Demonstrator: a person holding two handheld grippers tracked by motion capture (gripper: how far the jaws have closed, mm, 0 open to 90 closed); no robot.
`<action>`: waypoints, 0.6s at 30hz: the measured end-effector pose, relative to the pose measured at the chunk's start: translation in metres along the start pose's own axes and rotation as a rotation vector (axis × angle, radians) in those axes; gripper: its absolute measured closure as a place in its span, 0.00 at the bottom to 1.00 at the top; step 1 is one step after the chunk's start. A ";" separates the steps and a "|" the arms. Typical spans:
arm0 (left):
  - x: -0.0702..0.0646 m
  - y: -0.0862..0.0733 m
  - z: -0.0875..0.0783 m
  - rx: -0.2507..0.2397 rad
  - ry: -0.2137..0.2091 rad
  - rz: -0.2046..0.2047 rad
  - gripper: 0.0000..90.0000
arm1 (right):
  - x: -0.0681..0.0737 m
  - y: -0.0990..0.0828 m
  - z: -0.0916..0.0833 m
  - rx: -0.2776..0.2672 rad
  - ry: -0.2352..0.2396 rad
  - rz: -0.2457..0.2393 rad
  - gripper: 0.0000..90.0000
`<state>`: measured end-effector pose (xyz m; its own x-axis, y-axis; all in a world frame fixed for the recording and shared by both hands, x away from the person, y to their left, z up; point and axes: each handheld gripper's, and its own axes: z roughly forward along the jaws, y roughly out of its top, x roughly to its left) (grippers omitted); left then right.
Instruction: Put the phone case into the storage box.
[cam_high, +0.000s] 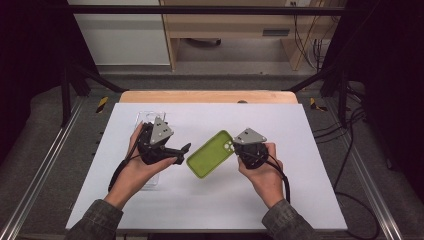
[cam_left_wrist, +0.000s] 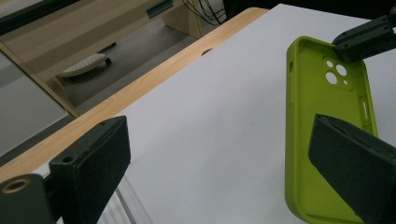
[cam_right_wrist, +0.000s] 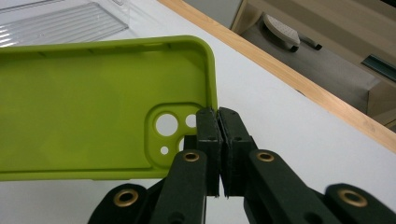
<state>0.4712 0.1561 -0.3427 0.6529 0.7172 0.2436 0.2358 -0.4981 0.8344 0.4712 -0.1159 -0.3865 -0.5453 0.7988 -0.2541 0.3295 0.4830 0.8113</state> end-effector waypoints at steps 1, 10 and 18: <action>-0.001 0.001 0.001 0.002 -0.002 0.002 0.06 | 0.000 0.000 0.000 -0.002 -0.002 -0.003 0.98; -0.001 0.006 0.005 -0.004 -0.003 0.006 0.06 | 0.001 -0.003 -0.002 -0.013 -0.006 -0.002 0.98; -0.004 0.012 0.009 0.006 -0.013 0.013 0.06 | 0.001 -0.003 -0.005 -0.028 -0.015 -0.007 0.98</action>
<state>0.4784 0.1430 -0.3379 0.6655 0.7040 0.2481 0.2313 -0.5105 0.8282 0.4656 -0.1179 -0.3867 -0.5360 0.8009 -0.2671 0.3045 0.4784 0.8237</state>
